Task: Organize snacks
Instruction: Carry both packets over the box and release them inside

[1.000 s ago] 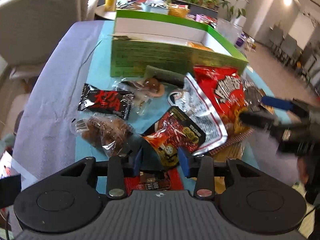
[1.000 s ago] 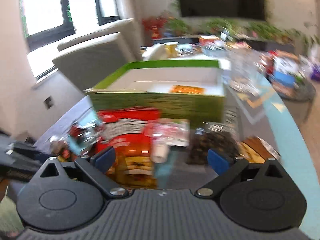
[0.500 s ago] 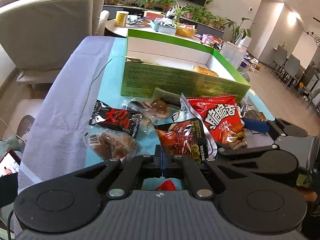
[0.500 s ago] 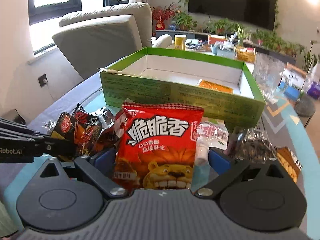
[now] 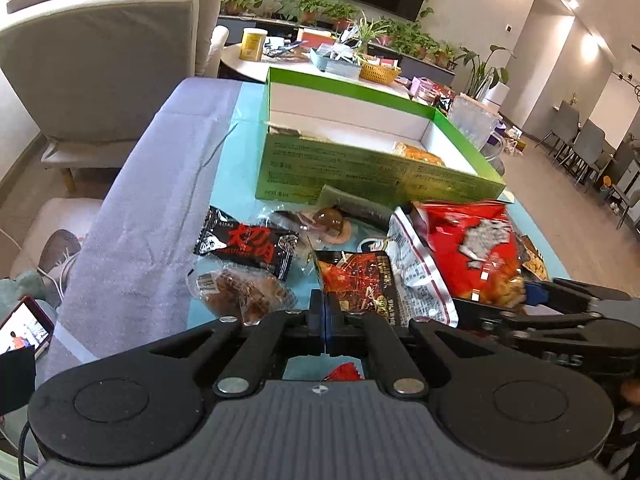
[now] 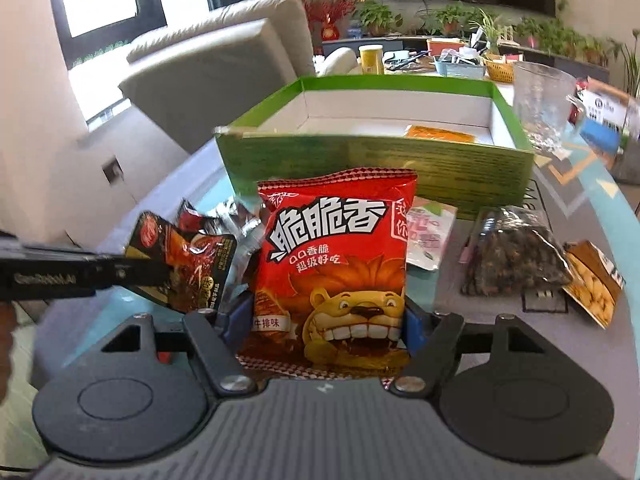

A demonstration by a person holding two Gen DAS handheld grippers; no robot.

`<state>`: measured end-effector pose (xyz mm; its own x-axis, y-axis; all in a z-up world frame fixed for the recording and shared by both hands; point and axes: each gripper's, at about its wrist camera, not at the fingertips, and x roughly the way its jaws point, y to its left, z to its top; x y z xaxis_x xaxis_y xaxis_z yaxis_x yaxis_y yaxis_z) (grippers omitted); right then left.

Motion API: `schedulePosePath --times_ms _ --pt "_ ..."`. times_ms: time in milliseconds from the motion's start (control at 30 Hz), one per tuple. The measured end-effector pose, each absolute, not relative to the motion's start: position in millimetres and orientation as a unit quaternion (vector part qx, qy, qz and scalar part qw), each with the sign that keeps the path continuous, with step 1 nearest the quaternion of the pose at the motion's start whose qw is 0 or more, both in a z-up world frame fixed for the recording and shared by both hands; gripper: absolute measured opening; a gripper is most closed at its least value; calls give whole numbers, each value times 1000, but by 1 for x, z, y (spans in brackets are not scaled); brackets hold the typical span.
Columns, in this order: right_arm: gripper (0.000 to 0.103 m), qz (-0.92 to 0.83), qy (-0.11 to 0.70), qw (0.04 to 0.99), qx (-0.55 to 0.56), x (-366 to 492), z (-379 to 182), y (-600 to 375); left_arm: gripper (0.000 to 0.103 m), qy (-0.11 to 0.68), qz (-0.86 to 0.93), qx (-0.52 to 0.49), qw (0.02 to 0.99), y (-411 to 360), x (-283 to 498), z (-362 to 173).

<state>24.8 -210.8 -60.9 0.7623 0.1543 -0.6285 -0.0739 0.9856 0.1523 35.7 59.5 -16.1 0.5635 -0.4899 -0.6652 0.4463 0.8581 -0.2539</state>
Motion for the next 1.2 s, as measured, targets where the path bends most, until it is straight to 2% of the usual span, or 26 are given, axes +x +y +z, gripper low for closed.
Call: schedulePosePath --times_ms 233,533,867,1200 --pt "65 53 309 947 69 2 -38 -224 1 366 -270 -30 890 58 31 -2" --pt "65 23 260 962 85 13 -21 -239 1 328 -286 -40 899 41 32 20" --pt "65 17 227 971 76 41 -1 -254 1 272 -282 -30 920 9 76 48" --pt "65 5 226 970 85 71 -4 -268 1 281 -246 -35 927 1 129 49"
